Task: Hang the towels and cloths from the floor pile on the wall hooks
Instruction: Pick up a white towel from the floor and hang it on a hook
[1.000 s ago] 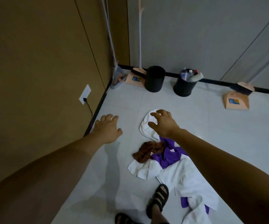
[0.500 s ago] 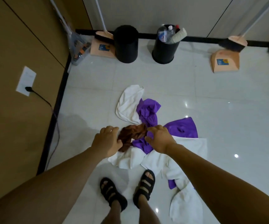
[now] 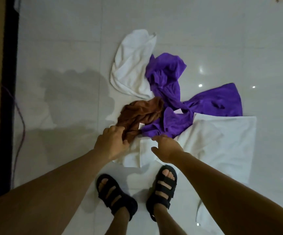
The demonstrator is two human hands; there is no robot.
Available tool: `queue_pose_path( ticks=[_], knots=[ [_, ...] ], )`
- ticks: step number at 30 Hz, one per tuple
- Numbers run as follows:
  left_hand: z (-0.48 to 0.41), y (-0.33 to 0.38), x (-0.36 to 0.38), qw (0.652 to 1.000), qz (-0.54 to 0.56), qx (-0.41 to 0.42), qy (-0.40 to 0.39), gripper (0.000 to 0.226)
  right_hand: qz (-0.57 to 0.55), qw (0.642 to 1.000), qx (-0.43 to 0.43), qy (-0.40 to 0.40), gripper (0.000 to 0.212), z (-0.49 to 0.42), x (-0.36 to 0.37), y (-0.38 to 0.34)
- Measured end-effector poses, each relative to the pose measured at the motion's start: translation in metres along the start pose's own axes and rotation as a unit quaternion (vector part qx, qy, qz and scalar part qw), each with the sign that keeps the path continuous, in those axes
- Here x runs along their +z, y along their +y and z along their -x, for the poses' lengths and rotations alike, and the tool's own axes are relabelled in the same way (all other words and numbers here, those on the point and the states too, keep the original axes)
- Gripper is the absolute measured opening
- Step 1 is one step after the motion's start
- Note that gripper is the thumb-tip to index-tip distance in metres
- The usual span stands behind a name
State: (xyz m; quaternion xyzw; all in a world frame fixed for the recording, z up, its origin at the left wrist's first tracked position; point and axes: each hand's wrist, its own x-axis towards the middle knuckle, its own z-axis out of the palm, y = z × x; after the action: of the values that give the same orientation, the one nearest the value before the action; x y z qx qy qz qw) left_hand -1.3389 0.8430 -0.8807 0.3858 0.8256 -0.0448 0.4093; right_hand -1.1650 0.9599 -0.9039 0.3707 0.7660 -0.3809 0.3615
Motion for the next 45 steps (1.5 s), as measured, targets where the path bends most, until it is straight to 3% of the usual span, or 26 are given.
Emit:
queue_pose_path(
  ticks=[3,7,12,16,20,22,25,26,29,32,35,39,41,45],
  knots=[
    [-0.028,-0.022,0.045,0.999,0.028,-0.006,-0.019,0.051,-0.002,1.000,-0.002,-0.020,0.056,-0.050,0.046,0.014],
    [-0.049,-0.043,0.094,0.999,0.036,0.000,-0.031,0.055,0.070,0.997,-0.023,0.024,0.065,-0.097,0.092,0.022],
    [-0.050,-0.051,0.114,0.996,0.084,0.005,-0.027,0.054,0.138,0.985,-0.039,0.092,0.036,-0.105,0.110,0.030],
    [-0.029,-0.041,0.090,0.990,0.135,0.013,-0.049,0.063,-0.009,0.991,-0.044,0.126,0.023,-0.068,0.085,0.016],
    [0.014,-0.019,0.021,0.965,0.249,0.041,-0.077,0.083,-0.235,0.961,-0.077,0.125,0.005,0.000,0.009,-0.036],
    [0.039,-0.003,-0.023,0.947,0.306,0.080,-0.056,0.062,-0.299,0.938,-0.118,0.129,0.020,0.041,-0.039,-0.073],
    [0.080,0.014,-0.098,0.931,0.357,0.072,-0.004,0.014,-0.376,0.900,-0.168,0.145,0.018,0.104,-0.111,-0.127],
    [0.093,0.016,-0.125,0.926,0.371,0.066,0.014,0.011,-0.389,0.889,-0.181,0.159,0.013,0.125,-0.134,-0.143],
    [0.144,0.018,-0.215,0.930,0.355,0.069,0.068,0.027,-0.386,0.872,-0.226,0.200,0.016,0.198,-0.203,-0.194],
    [0.198,0.015,-0.293,0.950,0.294,0.085,0.060,0.024,-0.353,0.860,-0.281,0.238,0.017,0.271,-0.259,-0.251],
    [0.253,0.011,-0.350,0.947,0.312,0.062,0.050,0.027,-0.360,0.829,-0.347,0.250,0.019,0.342,-0.299,-0.313],
    [0.327,0.007,-0.412,0.910,0.407,0.020,0.076,0.027,-0.326,0.798,-0.443,0.247,0.009,0.420,-0.336,-0.382],
    [0.362,0.003,-0.437,0.873,0.481,0.013,0.077,0.024,-0.324,0.780,-0.473,0.250,0.005,0.448,-0.350,-0.409],
    [0.420,-0.003,-0.474,0.793,0.597,0.080,0.097,0.033,-0.364,0.723,-0.536,0.238,0.009,0.489,-0.368,-0.454]
  ],
)
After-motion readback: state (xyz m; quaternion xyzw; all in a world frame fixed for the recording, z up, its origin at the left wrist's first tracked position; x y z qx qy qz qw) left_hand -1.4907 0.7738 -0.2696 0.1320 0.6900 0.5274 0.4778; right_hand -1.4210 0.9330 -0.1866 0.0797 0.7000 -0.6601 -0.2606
